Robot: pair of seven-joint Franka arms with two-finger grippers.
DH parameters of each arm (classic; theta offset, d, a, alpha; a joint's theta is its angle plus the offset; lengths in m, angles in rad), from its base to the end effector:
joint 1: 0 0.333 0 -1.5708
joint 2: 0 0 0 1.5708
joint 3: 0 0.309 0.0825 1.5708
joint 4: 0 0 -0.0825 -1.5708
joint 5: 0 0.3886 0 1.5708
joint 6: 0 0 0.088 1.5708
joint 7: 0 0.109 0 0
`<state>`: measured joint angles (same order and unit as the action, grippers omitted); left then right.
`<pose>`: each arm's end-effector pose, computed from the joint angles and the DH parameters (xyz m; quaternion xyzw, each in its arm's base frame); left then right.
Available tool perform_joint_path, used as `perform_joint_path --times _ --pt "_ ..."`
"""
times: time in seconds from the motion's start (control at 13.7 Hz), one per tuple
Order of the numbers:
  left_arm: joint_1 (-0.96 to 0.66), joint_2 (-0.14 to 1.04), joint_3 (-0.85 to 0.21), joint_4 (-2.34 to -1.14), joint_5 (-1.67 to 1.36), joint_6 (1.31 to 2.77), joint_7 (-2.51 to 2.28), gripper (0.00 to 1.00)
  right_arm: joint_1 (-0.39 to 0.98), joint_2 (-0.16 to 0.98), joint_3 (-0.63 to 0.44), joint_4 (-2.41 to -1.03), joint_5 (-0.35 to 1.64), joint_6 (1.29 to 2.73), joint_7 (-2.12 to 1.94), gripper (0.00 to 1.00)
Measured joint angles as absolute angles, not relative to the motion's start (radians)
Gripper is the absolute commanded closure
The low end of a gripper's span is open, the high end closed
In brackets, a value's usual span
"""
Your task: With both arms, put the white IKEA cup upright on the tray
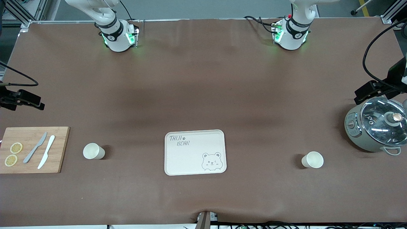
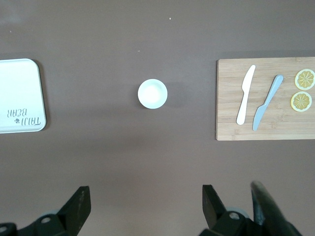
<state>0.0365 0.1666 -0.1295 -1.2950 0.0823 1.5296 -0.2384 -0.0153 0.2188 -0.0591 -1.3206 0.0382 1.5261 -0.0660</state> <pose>0.6036 -0.0392 0.6466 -0.9960 -0.0769 -0.0391 0.0242 0.6188 -0.0375 0.6015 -0.9999 0.0028 0.0056 0.0131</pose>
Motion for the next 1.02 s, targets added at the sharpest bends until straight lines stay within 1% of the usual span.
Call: perform_joint_path --times 0.36,0.73,1.02 --pt "0.037 0.141 -0.127 -1.294 0.082 1.529 -0.237 0.0 -0.015 0.219 -0.059 -1.321 0.038 1.524 -0.066 0.0" --pt "0.046 0.141 -0.125 -1.307 0.082 1.528 -0.236 0.0 -0.015 0.219 -0.059 -1.321 0.038 1.524 -0.066 0.0" --pt "0.047 0.174 -0.126 -1.321 0.081 1.528 -0.236 0.0 -0.015 0.22 -0.059 -1.321 0.038 1.524 -0.066 0.0"
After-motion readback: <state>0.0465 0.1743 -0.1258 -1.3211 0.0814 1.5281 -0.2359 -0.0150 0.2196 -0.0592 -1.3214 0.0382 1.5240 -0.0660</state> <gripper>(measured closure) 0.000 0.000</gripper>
